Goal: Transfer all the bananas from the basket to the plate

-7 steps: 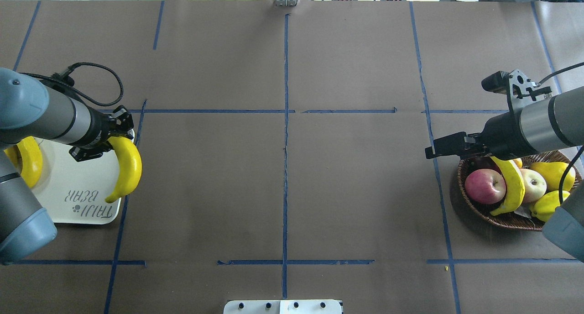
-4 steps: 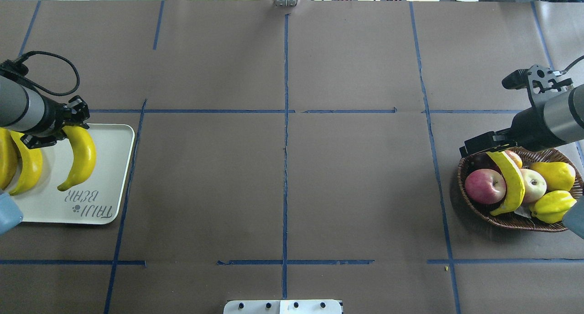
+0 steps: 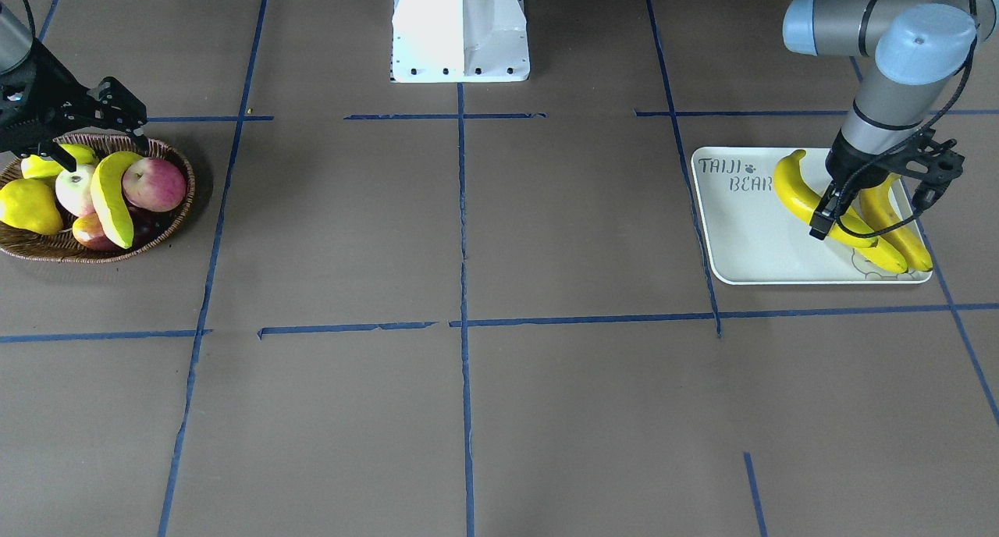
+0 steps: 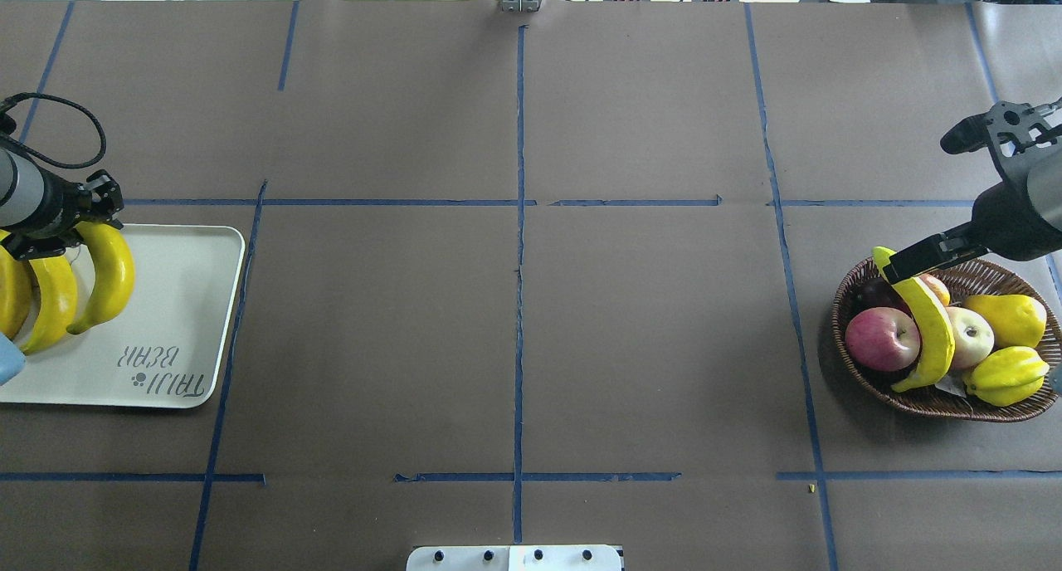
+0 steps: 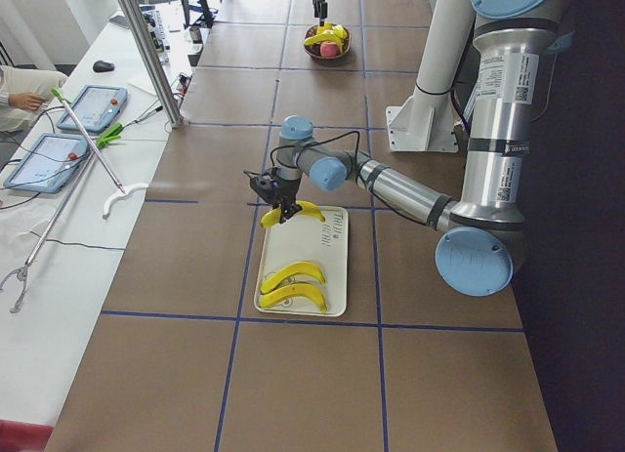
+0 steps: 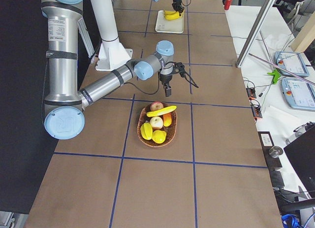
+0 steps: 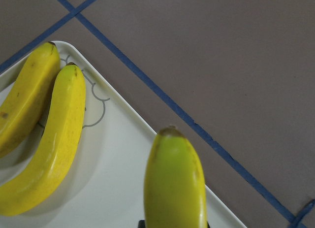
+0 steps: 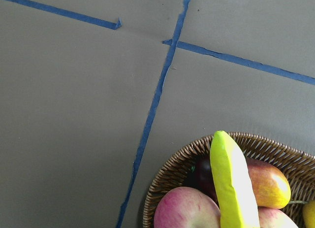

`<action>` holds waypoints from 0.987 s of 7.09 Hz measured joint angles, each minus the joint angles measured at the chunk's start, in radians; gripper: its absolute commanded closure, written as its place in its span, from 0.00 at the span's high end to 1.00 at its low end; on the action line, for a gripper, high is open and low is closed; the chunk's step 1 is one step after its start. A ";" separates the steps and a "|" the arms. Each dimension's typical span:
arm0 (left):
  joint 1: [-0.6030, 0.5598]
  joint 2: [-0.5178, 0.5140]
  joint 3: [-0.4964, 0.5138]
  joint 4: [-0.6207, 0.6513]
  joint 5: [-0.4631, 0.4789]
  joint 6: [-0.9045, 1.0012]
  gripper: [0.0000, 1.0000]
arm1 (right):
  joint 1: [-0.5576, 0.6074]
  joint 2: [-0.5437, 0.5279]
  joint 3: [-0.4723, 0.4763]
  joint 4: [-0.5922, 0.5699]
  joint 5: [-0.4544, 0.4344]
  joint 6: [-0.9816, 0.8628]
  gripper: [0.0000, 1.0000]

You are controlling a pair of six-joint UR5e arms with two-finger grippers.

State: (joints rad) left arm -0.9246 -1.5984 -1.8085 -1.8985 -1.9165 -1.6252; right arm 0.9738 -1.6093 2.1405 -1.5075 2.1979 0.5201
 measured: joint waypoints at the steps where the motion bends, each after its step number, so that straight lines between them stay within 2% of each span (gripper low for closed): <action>1: -0.005 0.024 0.060 -0.105 -0.014 0.002 0.02 | 0.001 0.001 0.000 -0.006 -0.001 -0.006 1.00; 2: -0.014 0.036 0.102 -0.172 -0.032 -0.004 0.06 | 0.001 0.001 0.000 -0.007 -0.001 -0.008 1.00; 3: -0.020 0.039 0.134 -0.204 -0.045 -0.016 0.21 | 0.001 0.002 0.000 -0.008 -0.001 -0.009 1.00; 4: -0.022 0.041 0.168 -0.235 -0.049 -0.021 0.32 | 0.001 0.003 0.001 -0.008 -0.002 -0.009 1.00; 5: -0.023 0.042 0.207 -0.282 -0.051 -0.021 0.99 | 0.001 0.003 0.001 -0.008 -0.002 -0.009 1.00; 7: -0.027 0.043 0.252 -0.357 -0.075 -0.004 1.00 | 0.000 0.003 0.003 -0.008 -0.003 -0.009 1.00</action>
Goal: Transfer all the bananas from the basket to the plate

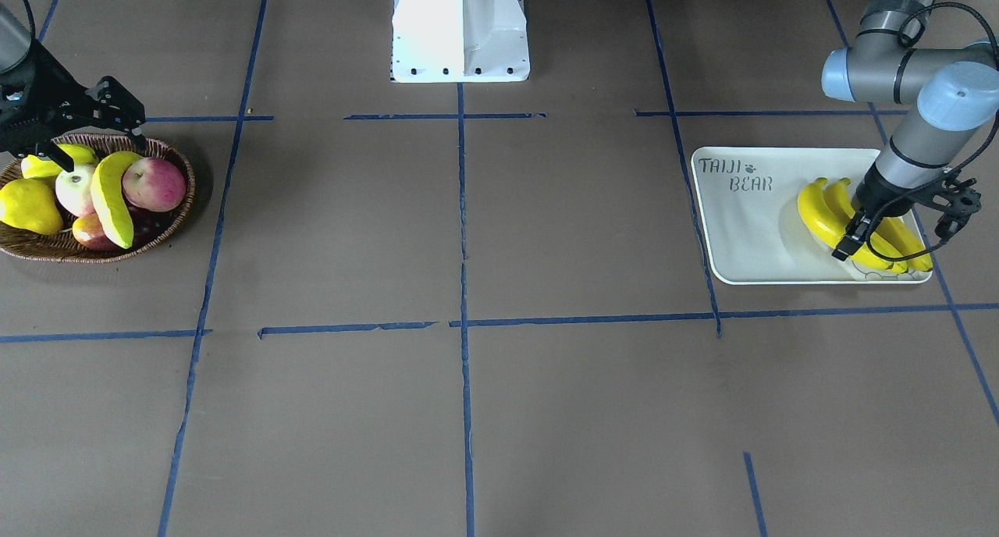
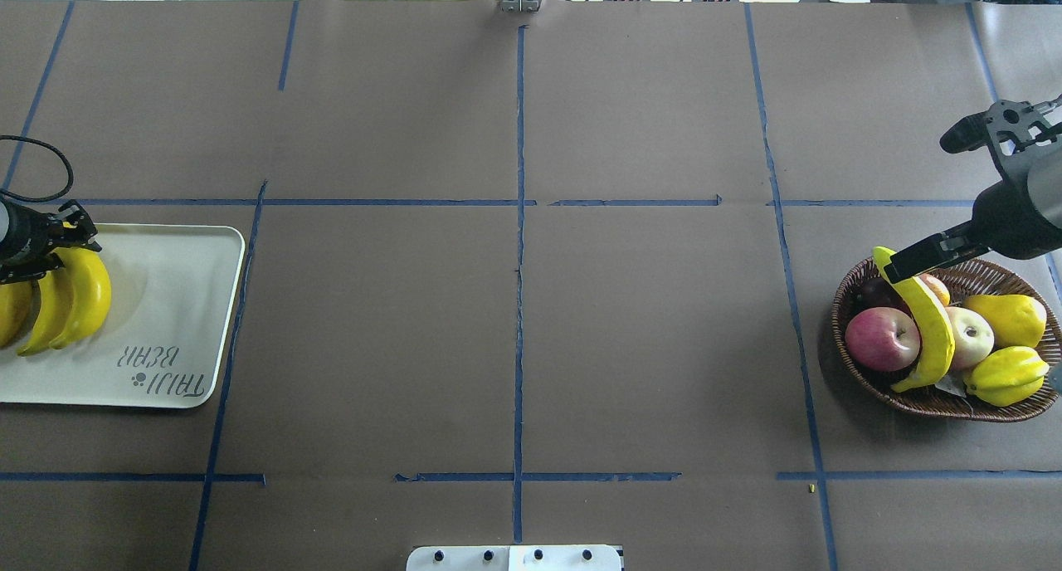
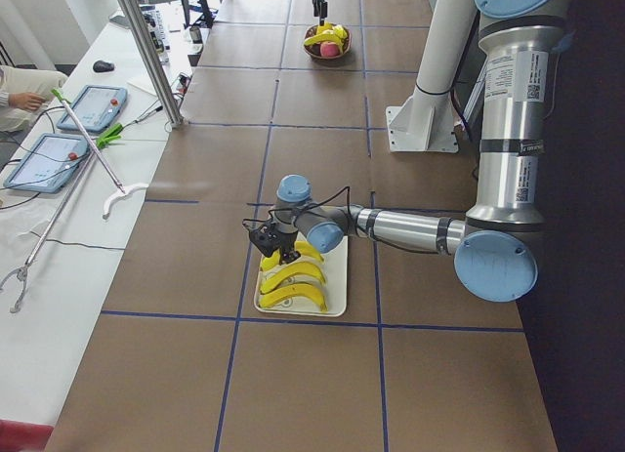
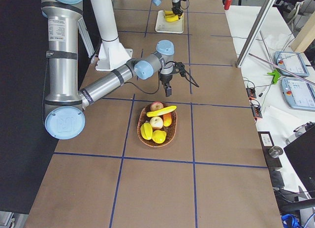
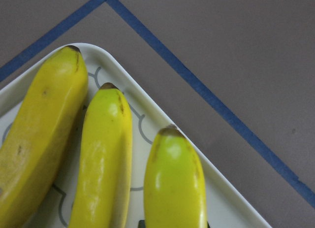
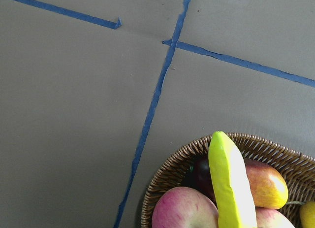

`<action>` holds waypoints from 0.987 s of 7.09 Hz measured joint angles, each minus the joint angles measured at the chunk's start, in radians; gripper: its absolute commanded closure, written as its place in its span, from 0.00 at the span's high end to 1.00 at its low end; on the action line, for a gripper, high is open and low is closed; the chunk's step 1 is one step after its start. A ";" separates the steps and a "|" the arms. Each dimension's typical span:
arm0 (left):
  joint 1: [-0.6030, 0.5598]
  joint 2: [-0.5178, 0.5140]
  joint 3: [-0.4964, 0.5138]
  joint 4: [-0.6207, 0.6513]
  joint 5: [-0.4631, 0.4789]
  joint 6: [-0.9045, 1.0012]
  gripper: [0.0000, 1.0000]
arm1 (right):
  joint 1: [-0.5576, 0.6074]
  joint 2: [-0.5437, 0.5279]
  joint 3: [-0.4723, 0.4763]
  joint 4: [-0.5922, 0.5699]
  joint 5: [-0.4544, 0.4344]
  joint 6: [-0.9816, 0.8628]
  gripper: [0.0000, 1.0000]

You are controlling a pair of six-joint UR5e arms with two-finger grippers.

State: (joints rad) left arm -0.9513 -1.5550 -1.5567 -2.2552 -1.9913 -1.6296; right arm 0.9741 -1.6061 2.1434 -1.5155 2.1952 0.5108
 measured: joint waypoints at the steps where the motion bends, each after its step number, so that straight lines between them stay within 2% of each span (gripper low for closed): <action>1: -0.019 -0.001 0.000 -0.010 -0.045 0.005 1.00 | 0.000 0.000 0.002 0.000 0.000 0.000 1.00; 3: -0.125 -0.005 -0.035 -0.009 -0.197 0.015 1.00 | 0.000 0.000 0.004 0.000 0.000 0.000 1.00; 4: -0.161 -0.004 -0.088 -0.006 -0.250 0.020 1.00 | 0.001 -0.002 0.005 0.000 0.000 0.000 1.00; 7: -0.165 0.000 -0.317 -0.010 -0.292 0.018 1.00 | 0.002 -0.048 0.010 0.042 -0.009 -0.002 1.00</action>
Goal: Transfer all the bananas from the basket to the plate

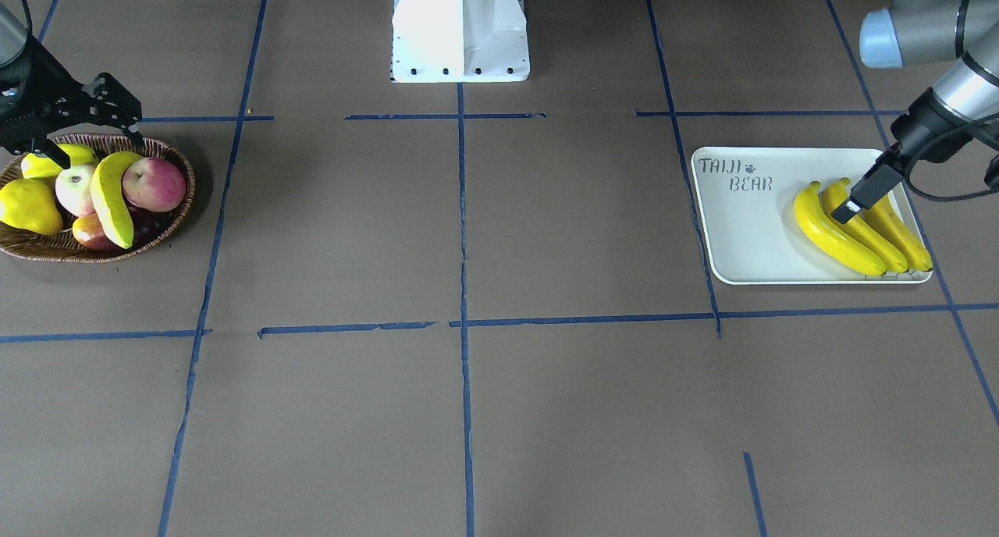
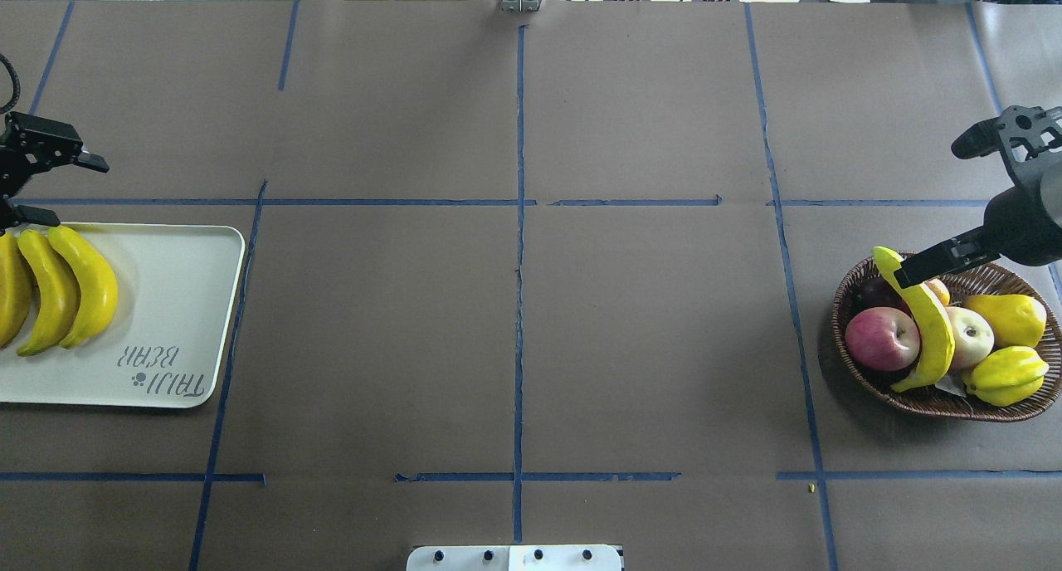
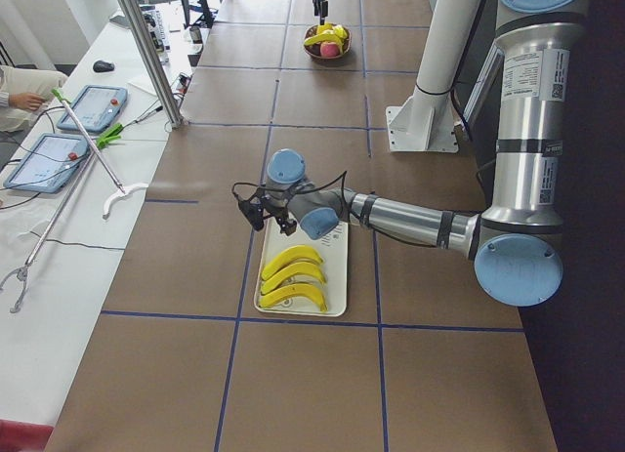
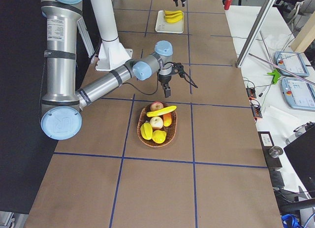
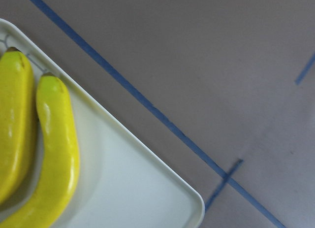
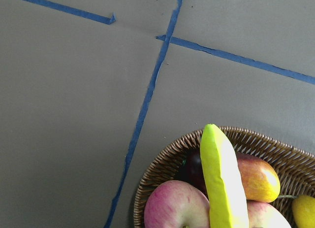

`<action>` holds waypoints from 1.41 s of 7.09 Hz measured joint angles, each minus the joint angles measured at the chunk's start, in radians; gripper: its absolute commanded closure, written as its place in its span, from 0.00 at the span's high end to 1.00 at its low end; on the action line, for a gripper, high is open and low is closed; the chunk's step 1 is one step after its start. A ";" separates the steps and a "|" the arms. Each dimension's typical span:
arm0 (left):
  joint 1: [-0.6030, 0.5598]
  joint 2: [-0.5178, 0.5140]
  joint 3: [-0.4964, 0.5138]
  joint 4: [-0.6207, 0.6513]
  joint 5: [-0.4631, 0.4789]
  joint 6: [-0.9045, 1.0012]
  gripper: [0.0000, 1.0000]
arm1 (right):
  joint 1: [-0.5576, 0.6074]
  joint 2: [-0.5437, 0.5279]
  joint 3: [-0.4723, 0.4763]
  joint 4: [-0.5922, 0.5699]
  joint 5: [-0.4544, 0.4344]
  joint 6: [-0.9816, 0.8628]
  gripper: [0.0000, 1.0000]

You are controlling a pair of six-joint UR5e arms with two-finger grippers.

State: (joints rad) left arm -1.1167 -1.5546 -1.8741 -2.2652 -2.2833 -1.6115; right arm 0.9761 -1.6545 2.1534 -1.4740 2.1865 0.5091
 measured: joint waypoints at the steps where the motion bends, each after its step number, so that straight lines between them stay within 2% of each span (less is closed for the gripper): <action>1: 0.018 -0.005 -0.042 -0.002 0.000 -0.005 1.00 | -0.001 -0.037 -0.004 0.057 -0.002 0.006 1.00; 3: 0.053 -0.012 -0.069 -0.003 0.001 -0.009 1.00 | -0.005 -0.088 -0.039 0.201 -0.002 0.075 0.99; 6: 0.062 -0.013 -0.072 -0.004 0.001 -0.009 1.00 | -0.045 -0.127 -0.138 0.499 -0.008 0.234 0.96; 8: 0.063 -0.013 -0.072 -0.004 0.002 -0.008 1.00 | -0.079 -0.132 -0.166 0.562 -0.014 0.251 0.91; 10: 0.063 -0.010 -0.072 -0.004 0.002 -0.008 1.00 | -0.082 -0.152 -0.174 0.573 -0.001 0.194 0.89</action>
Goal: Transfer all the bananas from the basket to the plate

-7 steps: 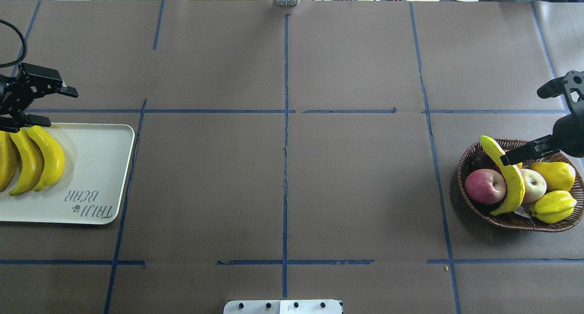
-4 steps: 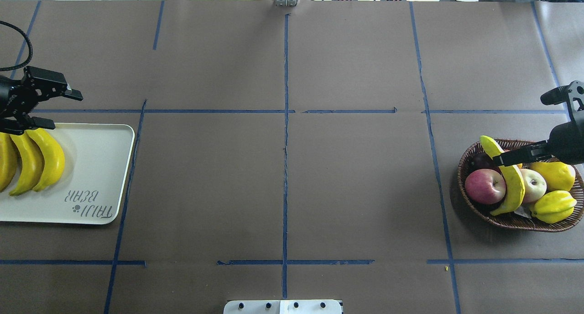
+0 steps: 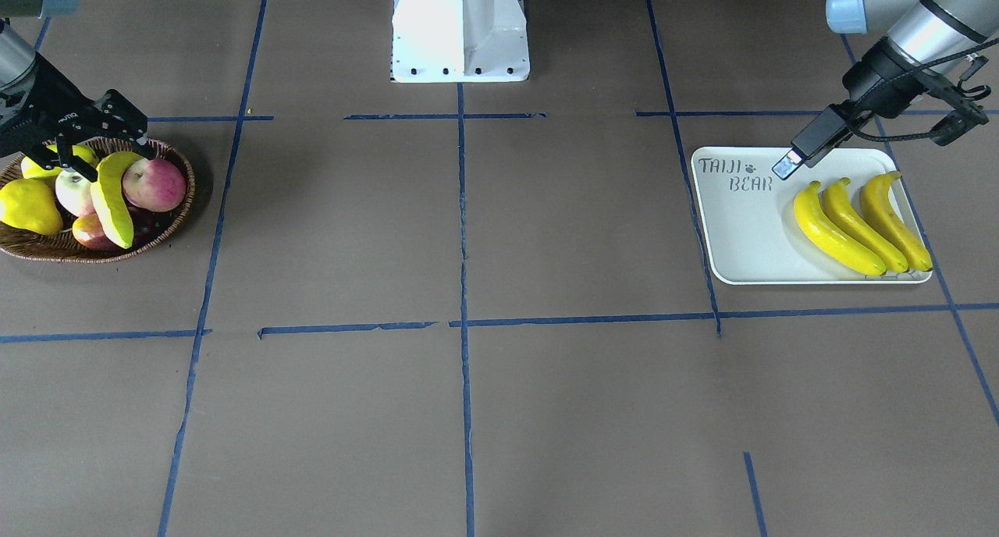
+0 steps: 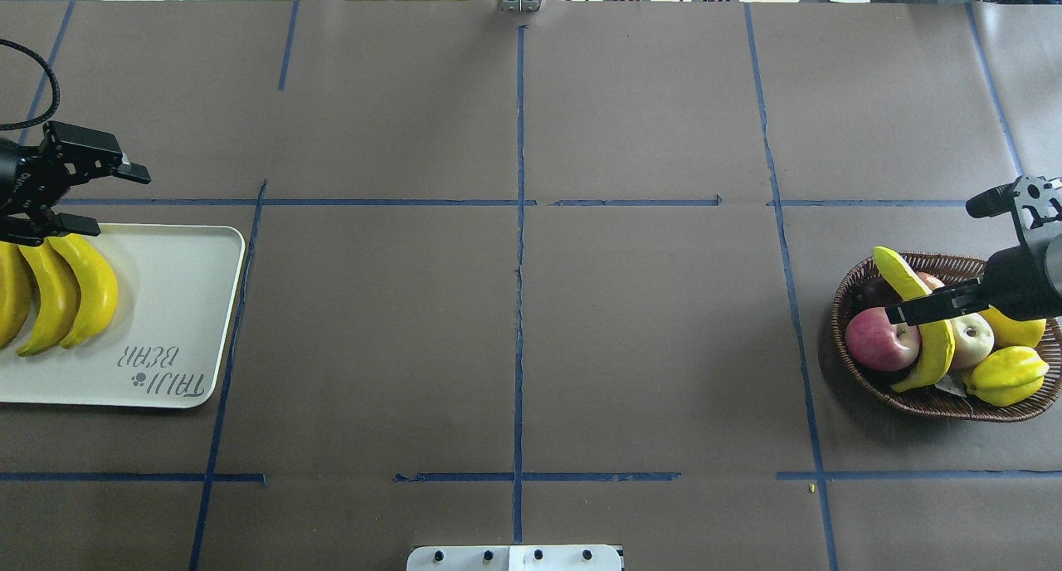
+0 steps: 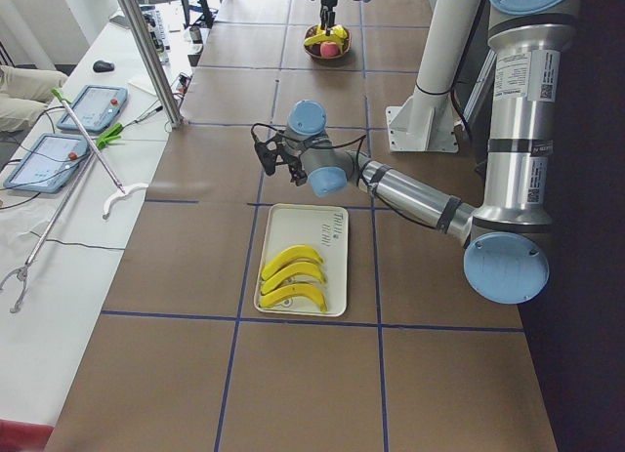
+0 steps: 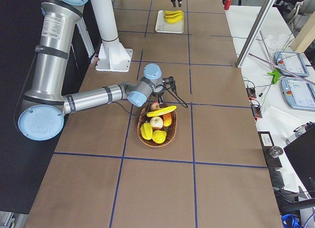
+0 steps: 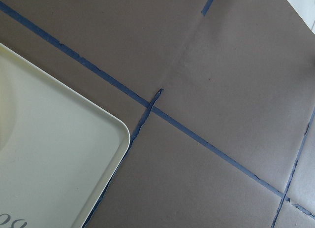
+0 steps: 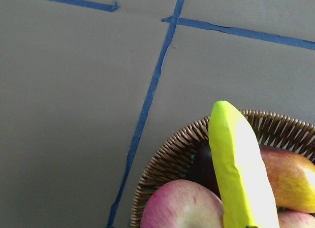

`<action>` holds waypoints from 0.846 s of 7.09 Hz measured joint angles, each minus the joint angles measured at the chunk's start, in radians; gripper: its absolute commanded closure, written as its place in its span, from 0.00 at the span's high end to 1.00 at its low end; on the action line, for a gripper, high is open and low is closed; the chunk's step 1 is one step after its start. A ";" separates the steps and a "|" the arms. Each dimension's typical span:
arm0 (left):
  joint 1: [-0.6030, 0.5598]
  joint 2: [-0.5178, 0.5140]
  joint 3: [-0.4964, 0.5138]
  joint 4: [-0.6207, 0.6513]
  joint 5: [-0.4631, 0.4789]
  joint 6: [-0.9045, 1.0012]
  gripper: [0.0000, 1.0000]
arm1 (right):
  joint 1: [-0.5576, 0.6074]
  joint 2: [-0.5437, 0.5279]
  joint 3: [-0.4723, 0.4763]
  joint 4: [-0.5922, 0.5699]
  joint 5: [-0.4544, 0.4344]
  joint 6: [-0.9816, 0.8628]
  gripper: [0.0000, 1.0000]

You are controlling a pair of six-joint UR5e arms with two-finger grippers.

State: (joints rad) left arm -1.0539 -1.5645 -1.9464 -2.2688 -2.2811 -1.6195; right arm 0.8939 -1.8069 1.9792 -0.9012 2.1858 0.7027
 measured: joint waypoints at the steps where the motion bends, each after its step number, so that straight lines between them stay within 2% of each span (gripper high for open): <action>1: 0.000 0.002 0.001 0.000 0.000 0.001 1.00 | 0.004 -0.006 -0.010 0.000 0.020 -0.052 0.89; 4: 0.001 0.004 0.001 0.000 0.000 0.001 1.00 | 0.077 0.000 -0.085 0.000 0.094 -0.202 0.88; 6: 0.001 0.004 0.001 0.001 0.000 0.002 1.00 | 0.121 0.024 -0.137 -0.001 0.133 -0.247 0.83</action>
State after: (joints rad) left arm -1.0524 -1.5601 -1.9451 -2.2674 -2.2810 -1.6180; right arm 1.0148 -1.7833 1.8426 -0.9019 2.3186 0.4558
